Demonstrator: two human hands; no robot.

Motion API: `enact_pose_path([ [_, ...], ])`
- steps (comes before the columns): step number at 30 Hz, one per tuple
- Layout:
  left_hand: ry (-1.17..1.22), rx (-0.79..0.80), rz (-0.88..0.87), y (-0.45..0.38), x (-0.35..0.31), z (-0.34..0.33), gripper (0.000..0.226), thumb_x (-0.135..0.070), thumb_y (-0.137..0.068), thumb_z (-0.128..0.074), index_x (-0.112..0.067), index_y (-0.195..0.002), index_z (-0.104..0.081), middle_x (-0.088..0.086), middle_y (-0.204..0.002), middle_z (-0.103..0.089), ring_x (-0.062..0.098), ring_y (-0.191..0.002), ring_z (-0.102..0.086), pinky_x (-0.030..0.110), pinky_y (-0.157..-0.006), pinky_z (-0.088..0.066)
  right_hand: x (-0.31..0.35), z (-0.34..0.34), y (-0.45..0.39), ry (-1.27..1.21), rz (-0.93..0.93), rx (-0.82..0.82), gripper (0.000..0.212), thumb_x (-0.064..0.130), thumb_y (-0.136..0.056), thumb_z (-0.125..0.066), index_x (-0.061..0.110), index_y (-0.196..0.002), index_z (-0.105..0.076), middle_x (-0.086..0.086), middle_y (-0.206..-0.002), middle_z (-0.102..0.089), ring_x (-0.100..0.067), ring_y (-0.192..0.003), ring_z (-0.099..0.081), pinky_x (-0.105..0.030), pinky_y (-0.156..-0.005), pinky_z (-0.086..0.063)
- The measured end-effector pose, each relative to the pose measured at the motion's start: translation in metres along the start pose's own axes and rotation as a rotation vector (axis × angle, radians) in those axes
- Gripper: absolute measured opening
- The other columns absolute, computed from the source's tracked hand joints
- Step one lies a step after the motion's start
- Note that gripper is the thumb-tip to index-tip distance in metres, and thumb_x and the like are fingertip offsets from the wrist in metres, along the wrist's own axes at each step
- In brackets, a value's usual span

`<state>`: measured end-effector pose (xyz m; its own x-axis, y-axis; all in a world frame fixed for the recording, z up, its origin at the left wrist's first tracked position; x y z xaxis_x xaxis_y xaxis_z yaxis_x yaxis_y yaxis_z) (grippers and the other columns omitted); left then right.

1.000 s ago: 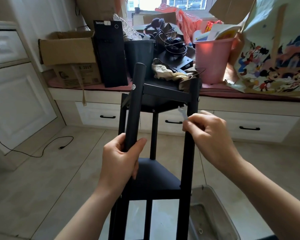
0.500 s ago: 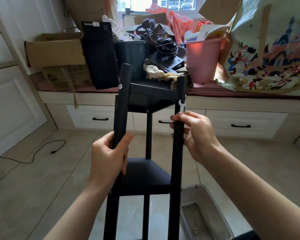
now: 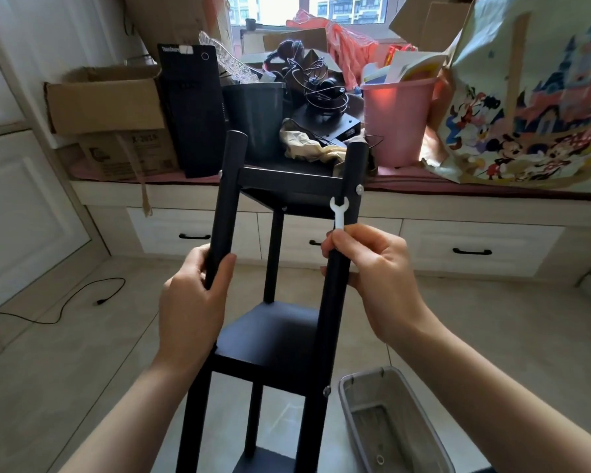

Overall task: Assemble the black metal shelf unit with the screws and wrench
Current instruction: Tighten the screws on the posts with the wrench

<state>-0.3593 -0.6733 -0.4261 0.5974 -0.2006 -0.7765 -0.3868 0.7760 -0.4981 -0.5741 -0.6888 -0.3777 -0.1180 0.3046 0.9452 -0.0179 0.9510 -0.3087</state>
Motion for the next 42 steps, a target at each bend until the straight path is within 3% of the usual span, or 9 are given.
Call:
enact_pose_path([
  [2, -0.067, -0.077, -0.069, 0.004, -0.008, 0.006, 0.038, -0.027, -0.097, -0.063, -0.02, -0.134, -0.059, -0.007, -0.112, -0.065, 0.014, -0.099, -0.061, 0.033, -0.087, -0.05, 0.0, 0.001, 0.001, 0.016, 0.017, 0.003, 0.023, 0.005, -0.094, -0.058, 0.004, -0.074, -0.071, -0.016, -0.085, -0.064, -0.023, -0.079, -0.062, -0.055, -0.079, -0.057],
  [4, -0.101, -0.151, -0.192, 0.014, -0.02, 0.009, 0.047, -0.009, -0.092, -0.064, -0.017, -0.138, -0.057, -0.005, -0.125, -0.059, 0.015, -0.116, -0.052, 0.03, -0.099, -0.043, 0.0, 0.002, 0.0, 0.053, 0.039, 0.016, 0.021, 0.005, -0.093, -0.06, 0.004, -0.077, -0.073, -0.018, -0.089, -0.067, -0.029, -0.085, -0.065, -0.056, -0.083, -0.055],
  [7, 0.04, -0.019, -0.232, 0.035, -0.037, 0.0, 0.034, -0.009, -0.089, -0.063, -0.023, -0.12, -0.064, -0.007, -0.111, -0.066, 0.003, -0.103, -0.058, 0.023, -0.09, -0.049, 0.004, -0.001, -0.001, 0.136, 0.089, 0.056, 0.02, 0.006, -0.093, -0.061, 0.006, -0.078, -0.075, -0.013, -0.087, -0.07, -0.024, -0.089, -0.066, -0.046, -0.089, -0.054],
  [10, 0.294, 0.284, -0.008, 0.05, -0.048, -0.017, 0.019, -0.017, -0.096, -0.061, -0.028, -0.109, -0.067, -0.014, -0.096, -0.071, 0.006, -0.094, -0.068, 0.017, -0.078, -0.053, 0.008, -0.006, -0.001, 0.171, 0.119, 0.107, 0.02, 0.007, -0.092, -0.063, 0.009, -0.076, -0.076, -0.011, -0.085, -0.069, -0.021, -0.09, -0.065, -0.035, -0.087, -0.052],
  [13, 0.438, 0.397, 0.119, 0.055, -0.054, -0.026, 0.015, -0.018, -0.1, -0.056, -0.026, -0.107, -0.066, -0.017, -0.086, -0.074, -0.002, -0.078, -0.07, 0.006, -0.06, -0.049, 0.01, -0.011, -0.002, 0.177, 0.117, 0.129, 0.021, 0.008, -0.091, -0.063, 0.01, -0.075, -0.076, -0.011, -0.086, -0.071, -0.02, -0.093, -0.066, -0.037, -0.09, -0.052],
  [20, 0.628, 0.526, 0.304, 0.057, -0.051, -0.035, 0.018, -0.025, -0.096, -0.061, -0.026, -0.114, -0.061, 0.006, -0.085, -0.073, 0.023, -0.071, -0.073, 0.02, -0.059, -0.055, 0.01, -0.018, -0.007, 0.162, 0.159, 0.119, 0.019, 0.007, -0.093, -0.06, 0.004, -0.08, -0.074, -0.006, -0.081, -0.073, -0.015, -0.084, -0.069, -0.03, -0.083, -0.056],
  [27, 0.708, 0.535, 0.261, 0.059, -0.044, -0.04, 0.02, -0.039, -0.095, -0.055, -0.042, -0.114, -0.061, 0.003, -0.075, -0.064, 0.016, -0.062, -0.06, 0.023, -0.057, -0.052, 0.01, -0.026, -0.008, 0.104, 0.14, 0.089, 0.022, 0.01, -0.092, -0.063, 0.012, -0.075, -0.076, -0.008, -0.079, -0.072, -0.024, -0.084, -0.069, -0.05, -0.086, -0.055],
  [36, 0.793, 0.451, 0.216, 0.05, -0.04, -0.02, 0.028, -0.055, -0.082, -0.058, -0.031, -0.096, -0.062, 0.004, -0.064, -0.05, 0.014, -0.045, -0.043, 0.023, -0.038, -0.036, 0.015, -0.042, -0.003, 0.124, 0.289, 0.165, 0.017, 0.008, -0.094, -0.06, 0.007, -0.081, -0.072, -0.017, -0.078, -0.068, -0.039, -0.079, -0.066, -0.058, -0.073, -0.053],
  [42, 0.753, 0.402, 0.171, 0.048, -0.037, -0.01, 0.024, -0.05, -0.086, -0.059, -0.027, -0.091, -0.061, 0.008, -0.065, -0.049, 0.017, -0.04, -0.04, 0.023, -0.035, -0.034, 0.011, -0.037, -0.007, -0.196, -0.015, 0.214, 0.022, 0.011, -0.098, -0.053, 0.006, -0.083, -0.068, -0.009, -0.095, -0.074, -0.026, -0.082, -0.074, -0.032, -0.066, -0.059],
])
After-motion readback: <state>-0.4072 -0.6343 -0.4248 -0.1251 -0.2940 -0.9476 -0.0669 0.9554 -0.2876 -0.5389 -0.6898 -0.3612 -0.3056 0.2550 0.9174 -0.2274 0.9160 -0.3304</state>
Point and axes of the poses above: each hand's wrist, its own y-axis away from the middle knuckle, its own z-axis out of the back of the hand, x = y × z, the point moved 2 cm from there along -y, towards the middle knuckle
